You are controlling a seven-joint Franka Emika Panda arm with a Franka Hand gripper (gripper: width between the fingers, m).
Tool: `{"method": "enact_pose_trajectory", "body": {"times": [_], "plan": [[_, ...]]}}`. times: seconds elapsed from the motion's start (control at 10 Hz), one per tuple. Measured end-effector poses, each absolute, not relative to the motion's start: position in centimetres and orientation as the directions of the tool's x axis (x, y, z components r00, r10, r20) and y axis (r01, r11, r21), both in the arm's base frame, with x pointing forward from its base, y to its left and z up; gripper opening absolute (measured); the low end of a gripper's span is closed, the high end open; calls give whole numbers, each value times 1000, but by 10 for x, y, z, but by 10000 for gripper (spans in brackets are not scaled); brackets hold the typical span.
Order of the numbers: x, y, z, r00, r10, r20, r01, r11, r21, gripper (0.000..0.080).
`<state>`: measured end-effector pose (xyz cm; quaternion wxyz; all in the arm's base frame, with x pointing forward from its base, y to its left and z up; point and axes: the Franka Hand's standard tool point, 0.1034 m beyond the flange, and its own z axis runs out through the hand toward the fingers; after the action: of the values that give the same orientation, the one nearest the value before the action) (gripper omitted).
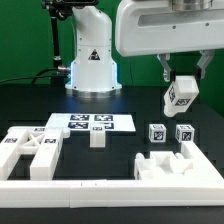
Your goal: Assemble chair
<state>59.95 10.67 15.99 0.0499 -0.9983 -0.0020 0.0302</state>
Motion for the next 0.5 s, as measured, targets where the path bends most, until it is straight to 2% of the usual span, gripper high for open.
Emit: {"method": "enact_pose_trajectory", "body": {"times": [0.3,0.5], "plan": [[632,117,162,967,15,253,45,-993,-113,282],[634,118,161,912,0,410,52,-992,-114,282]]}}
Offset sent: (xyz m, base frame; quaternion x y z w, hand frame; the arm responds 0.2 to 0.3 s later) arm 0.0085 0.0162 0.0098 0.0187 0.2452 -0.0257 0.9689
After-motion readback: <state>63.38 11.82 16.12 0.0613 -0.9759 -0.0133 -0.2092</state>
